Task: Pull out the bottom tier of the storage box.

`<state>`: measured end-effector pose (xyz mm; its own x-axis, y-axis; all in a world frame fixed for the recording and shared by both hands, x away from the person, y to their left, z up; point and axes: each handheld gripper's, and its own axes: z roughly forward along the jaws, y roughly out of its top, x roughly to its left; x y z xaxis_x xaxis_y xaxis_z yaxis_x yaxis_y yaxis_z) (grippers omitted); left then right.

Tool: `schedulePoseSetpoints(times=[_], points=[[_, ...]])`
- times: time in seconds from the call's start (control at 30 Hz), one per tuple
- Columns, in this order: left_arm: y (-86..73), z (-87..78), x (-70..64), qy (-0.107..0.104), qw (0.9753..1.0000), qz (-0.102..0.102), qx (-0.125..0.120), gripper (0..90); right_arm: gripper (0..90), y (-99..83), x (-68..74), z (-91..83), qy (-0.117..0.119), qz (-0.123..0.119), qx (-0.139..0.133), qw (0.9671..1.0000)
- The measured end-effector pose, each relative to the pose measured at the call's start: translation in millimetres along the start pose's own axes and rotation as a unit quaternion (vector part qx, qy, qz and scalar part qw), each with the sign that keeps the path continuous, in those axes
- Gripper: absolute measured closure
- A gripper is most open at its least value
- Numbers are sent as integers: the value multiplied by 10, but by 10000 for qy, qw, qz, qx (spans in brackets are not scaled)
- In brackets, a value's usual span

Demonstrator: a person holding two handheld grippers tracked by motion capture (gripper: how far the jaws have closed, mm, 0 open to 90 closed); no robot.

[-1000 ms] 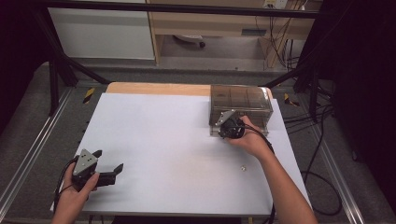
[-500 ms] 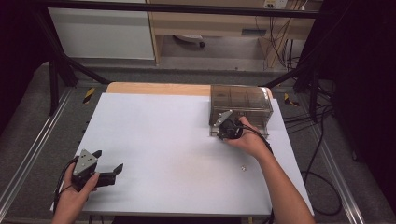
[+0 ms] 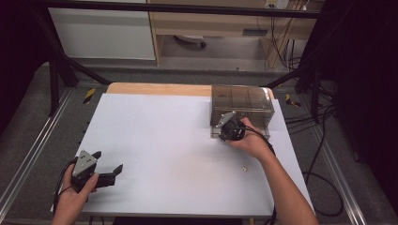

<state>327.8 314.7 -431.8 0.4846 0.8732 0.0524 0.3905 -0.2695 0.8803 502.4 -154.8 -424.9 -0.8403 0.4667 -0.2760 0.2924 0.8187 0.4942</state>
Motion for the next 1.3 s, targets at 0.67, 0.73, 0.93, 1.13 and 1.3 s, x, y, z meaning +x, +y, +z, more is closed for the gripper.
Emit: schedulePoseSetpoints(times=[0.67,0.73,0.93,1.13,1.3], points=[[8,4,-14,-11,10000,62,6,46,753,-7,-7,-33,44,-77,-25,10000],[8,7,-18,-13,10000,64,15,46,753,-4,-3,-33,19,-125,-12,9999],[4,3,-19,-10,10000,64,24,46,716,-3,6,36,26,-129,72,9999],[3,4,-5,-6,10000,40,19,46,716,-6,6,64,51,-173,89,9998],[4,2,-12,-20,10000,52,23,46,742,2,-11,14,172,-142,92,9997]])
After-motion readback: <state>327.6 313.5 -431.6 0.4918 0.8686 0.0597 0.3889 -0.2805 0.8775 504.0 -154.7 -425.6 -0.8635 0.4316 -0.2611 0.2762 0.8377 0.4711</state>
